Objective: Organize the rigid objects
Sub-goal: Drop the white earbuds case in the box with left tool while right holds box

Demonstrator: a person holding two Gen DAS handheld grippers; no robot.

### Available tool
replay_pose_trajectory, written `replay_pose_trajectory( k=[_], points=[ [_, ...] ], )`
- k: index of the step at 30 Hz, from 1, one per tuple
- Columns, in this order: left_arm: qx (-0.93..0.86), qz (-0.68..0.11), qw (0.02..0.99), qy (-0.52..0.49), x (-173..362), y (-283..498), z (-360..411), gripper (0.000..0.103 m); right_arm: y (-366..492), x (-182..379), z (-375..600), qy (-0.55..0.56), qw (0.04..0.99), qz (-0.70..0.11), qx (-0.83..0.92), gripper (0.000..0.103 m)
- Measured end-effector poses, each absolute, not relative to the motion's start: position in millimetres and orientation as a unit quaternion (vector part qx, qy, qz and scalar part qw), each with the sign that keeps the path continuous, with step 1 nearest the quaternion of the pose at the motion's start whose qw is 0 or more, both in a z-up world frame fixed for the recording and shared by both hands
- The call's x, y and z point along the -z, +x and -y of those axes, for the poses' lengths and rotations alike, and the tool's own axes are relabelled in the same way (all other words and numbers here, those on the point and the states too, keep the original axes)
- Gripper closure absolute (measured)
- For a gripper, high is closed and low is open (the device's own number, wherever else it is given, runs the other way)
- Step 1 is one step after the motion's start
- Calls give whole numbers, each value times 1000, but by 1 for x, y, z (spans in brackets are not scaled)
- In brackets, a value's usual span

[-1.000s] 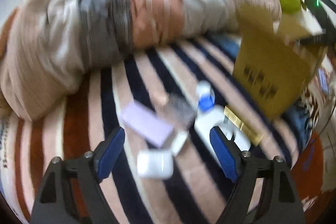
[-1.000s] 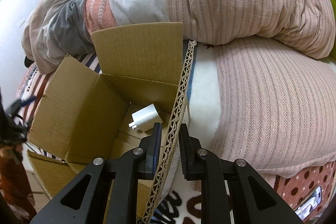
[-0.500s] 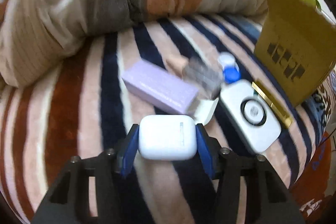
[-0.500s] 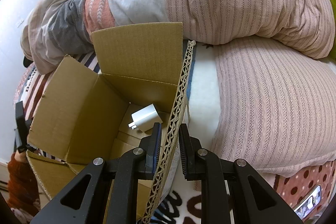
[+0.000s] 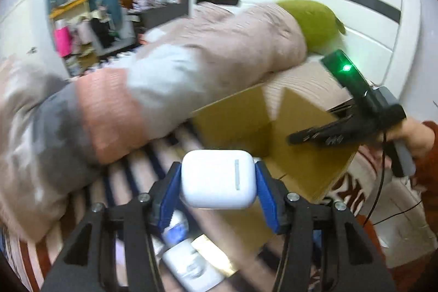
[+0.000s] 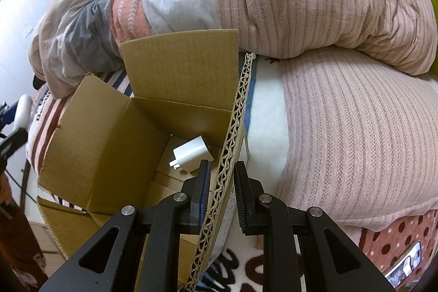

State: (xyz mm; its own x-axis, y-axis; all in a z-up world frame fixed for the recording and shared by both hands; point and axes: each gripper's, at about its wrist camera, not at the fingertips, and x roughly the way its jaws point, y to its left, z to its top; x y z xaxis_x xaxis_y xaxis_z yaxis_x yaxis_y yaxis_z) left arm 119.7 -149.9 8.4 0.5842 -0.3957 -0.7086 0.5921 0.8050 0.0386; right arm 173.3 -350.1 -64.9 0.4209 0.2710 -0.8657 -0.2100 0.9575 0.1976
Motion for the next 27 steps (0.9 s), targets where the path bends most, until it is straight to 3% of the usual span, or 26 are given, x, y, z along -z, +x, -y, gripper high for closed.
replay_pose_trajectory(
  k=[4,8,20,21,23,24,25,27],
  points=[
    [277,-445,841,136,18,163,195,53,173,64,350,28,841,-520,-144,89],
    [264,-483,822,147,37,167,208,53,172,64,350,26,841,-520,-145,89],
    [249,-446,848,143,18,152,165,53,174,66,347,23,838,-525,-145,87],
    [241,-434,858,132,11,151,151,50,174,66,346,22,838,-525,-146,87],
    [214,-418,876,113,2,150,124,36,174,67,345,20,838,-526,-145,87],
    [189,-407,888,100,0,148,106,20,175,67,345,18,838,-525,-145,87],
    [168,-399,897,89,-1,146,88,15,175,67,344,18,838,-526,-145,87],
    [140,-400,903,76,8,144,56,15,174,66,344,17,838,-525,-144,87]
  ],
)
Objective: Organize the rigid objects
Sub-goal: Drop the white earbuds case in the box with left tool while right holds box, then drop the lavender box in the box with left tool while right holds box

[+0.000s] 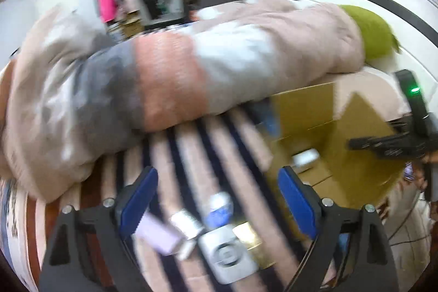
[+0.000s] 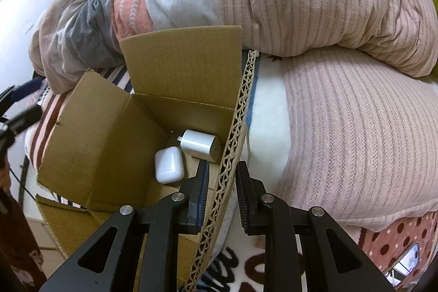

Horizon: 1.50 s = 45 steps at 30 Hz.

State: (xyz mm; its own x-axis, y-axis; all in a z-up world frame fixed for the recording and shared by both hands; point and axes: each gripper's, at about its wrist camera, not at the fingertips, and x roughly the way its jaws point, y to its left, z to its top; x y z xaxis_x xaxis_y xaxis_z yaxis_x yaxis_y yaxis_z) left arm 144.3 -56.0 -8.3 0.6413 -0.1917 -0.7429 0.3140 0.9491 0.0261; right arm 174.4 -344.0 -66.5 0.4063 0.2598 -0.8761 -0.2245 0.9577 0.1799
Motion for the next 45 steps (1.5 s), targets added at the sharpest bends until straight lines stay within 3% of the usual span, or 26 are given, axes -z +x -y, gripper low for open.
replay_pose_trajectory(
  k=[10,14,18,20,24,25,36,38,39,45],
  points=[
    [60,-494,867,25,129,147,-45,15,175,66,344,18,838,-525,-144,87],
    [67,-495,865,-48,148,150,-52,15,175,66,345,17,838,-525,-144,87],
    [51,-491,868,-50,152,162,-40,15,177,66,344,14,838,-526,-144,87],
    [24,-493,869,-44,155,170,-34,19,177,66,344,15,838,-526,-143,87],
    [15,-487,870,-79,153,179,-38,51,177,66,345,14,838,-526,-144,87],
    [18,-487,870,-73,153,181,-39,54,177,66,345,14,838,-526,-144,87],
    [15,-500,866,-13,168,170,-27,50,176,66,345,16,839,-525,-143,86],
    [5,-497,868,-1,172,169,-23,58,177,66,345,15,839,-524,-143,86],
    [-2,-495,869,2,174,169,-23,67,177,66,345,16,839,-525,-143,86],
    [-16,-465,885,10,154,157,-38,70,176,66,345,16,839,-524,-143,86]
  ],
)
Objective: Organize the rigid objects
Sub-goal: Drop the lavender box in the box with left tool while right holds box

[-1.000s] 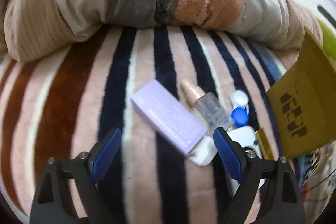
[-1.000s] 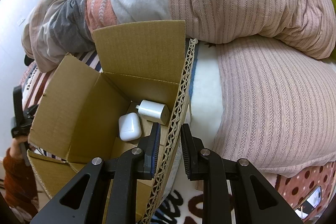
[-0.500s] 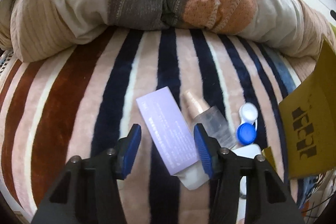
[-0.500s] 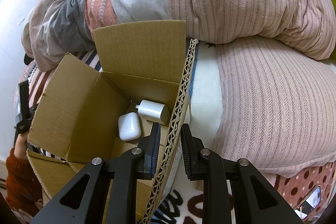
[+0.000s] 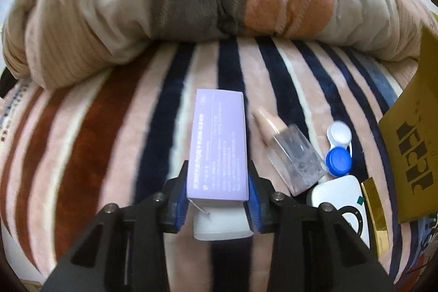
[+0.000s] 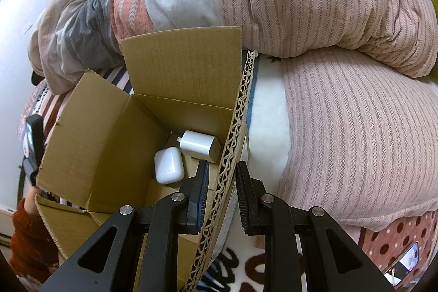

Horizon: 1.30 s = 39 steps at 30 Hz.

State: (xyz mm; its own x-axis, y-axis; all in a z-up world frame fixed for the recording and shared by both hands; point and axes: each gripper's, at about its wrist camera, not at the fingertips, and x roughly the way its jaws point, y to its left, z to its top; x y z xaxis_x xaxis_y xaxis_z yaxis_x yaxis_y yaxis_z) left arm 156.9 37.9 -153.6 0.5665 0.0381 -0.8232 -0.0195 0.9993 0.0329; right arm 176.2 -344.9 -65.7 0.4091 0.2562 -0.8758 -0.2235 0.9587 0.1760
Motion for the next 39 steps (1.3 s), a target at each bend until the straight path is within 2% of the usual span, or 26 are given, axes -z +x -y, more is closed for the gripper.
replay_pose_trajectory(
  k=[6,10,14,20,24,27,30,32,34,36,39],
  points=[
    [22,-426,904,23,82,141,-31,70,176,66,345,16,839,-524,-143,86],
    [125,-413,902,30,31,134,17,70,176,66,345,15,839,-524,-143,86],
    [216,-412,884,38,4,126,79,70,176,65,345,15,839,-524,-143,86],
    [269,-443,849,102,5,134,172,69,176,65,345,15,840,-524,-143,87],
    [262,-478,831,110,23,148,190,69,176,65,346,15,840,-524,-144,87],
    [255,-473,836,110,28,151,186,69,175,65,346,15,839,-524,-144,86],
    [256,-461,842,111,24,143,179,61,175,64,345,14,839,-524,-144,87],
    [246,-447,852,115,17,138,167,53,175,64,345,13,840,-524,-144,86],
    [236,-422,869,101,9,133,148,37,175,64,344,12,840,-524,-143,86],
    [227,-396,886,80,-1,126,124,28,173,65,344,10,840,-523,-143,86],
    [199,-370,905,64,-8,112,88,25,174,65,343,10,839,-525,-142,86]
  ],
)
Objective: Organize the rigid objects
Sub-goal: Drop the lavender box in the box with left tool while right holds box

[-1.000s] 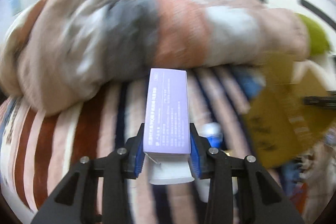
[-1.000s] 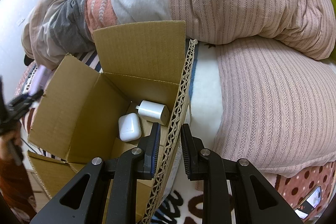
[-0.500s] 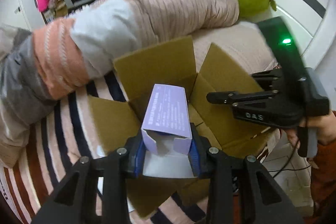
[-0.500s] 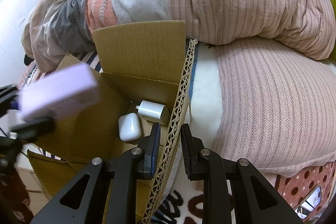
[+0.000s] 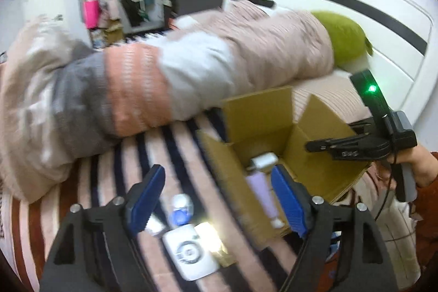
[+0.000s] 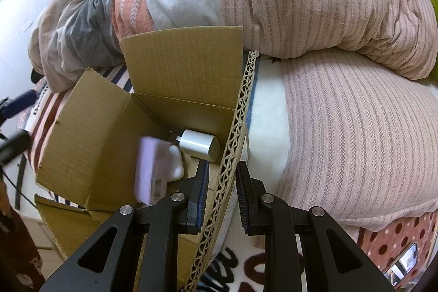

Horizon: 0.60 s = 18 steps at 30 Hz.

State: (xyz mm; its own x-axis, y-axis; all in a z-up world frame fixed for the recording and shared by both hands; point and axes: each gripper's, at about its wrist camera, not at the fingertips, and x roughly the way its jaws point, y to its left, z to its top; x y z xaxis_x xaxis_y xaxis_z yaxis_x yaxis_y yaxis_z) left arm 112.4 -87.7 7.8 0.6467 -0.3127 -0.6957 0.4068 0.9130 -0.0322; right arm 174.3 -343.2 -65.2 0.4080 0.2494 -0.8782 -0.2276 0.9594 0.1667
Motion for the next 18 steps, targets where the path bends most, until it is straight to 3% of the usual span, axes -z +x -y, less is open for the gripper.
replay_pose_trajectory(
  k=[4,11,18],
  points=[
    [158,-372,913,55,10,102,41,22,175,65,341,8,840,-525,-141,86],
    [89,-440,893,19,91,116,-11,22,175,66,340,8,840,-524,-138,86],
    [68,-475,876,-53,139,148,-15,25,175,66,339,7,840,-525,-138,86]
  ],
)
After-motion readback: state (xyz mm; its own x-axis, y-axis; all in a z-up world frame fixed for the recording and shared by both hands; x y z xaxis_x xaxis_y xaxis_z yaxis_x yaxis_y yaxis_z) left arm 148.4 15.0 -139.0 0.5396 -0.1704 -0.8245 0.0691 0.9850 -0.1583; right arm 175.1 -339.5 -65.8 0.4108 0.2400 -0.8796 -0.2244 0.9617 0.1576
